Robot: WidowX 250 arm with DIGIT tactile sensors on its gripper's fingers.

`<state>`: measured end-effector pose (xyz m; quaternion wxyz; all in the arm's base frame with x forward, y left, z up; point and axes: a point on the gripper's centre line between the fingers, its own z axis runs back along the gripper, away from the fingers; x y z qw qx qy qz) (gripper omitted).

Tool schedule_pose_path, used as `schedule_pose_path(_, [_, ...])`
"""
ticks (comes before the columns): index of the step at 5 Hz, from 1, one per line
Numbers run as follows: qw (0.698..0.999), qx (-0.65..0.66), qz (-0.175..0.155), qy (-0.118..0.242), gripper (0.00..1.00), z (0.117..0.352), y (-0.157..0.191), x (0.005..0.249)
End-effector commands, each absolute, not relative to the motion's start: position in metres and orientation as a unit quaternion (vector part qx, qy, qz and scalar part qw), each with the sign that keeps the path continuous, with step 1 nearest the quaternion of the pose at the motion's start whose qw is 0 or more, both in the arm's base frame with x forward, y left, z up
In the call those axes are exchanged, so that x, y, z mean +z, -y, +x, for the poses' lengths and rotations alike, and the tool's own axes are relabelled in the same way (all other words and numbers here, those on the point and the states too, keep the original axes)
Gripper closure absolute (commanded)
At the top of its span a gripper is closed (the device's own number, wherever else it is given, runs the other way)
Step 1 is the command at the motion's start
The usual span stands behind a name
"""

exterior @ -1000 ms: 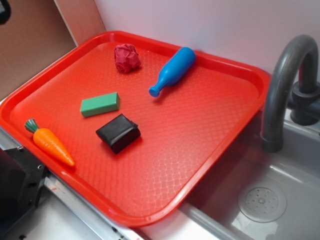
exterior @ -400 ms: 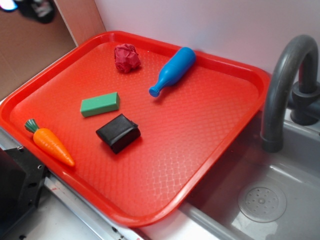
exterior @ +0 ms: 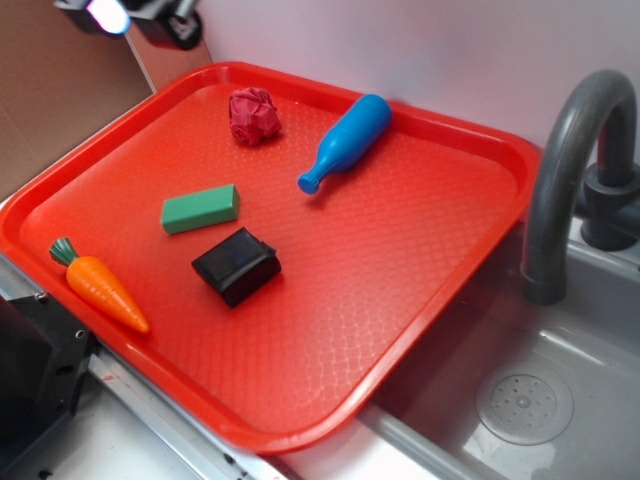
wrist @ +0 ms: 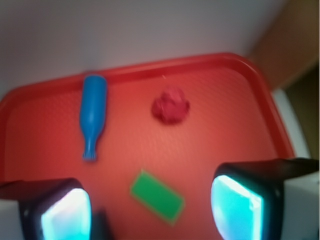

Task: Grab the red paper.

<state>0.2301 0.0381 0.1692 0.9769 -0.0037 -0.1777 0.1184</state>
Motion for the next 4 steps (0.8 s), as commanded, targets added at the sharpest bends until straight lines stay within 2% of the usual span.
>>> schedule_pose_path(1, [0.973,0.143,-0.004,0.182,0.0,0.274,-0.068,0.14])
schedule_pose_path(2, [0.976,0.134,-0.04,0.164,0.0,0.289,-0.07,0.122])
schedule_pose_path(3, [0.975,0.141,-0.038,0.168,0.0,0.297,-0.076,0.118])
schedule_pose_path(4, [0.976,0.146,-0.03,0.157,0.0,0.308,-0.082,0.107])
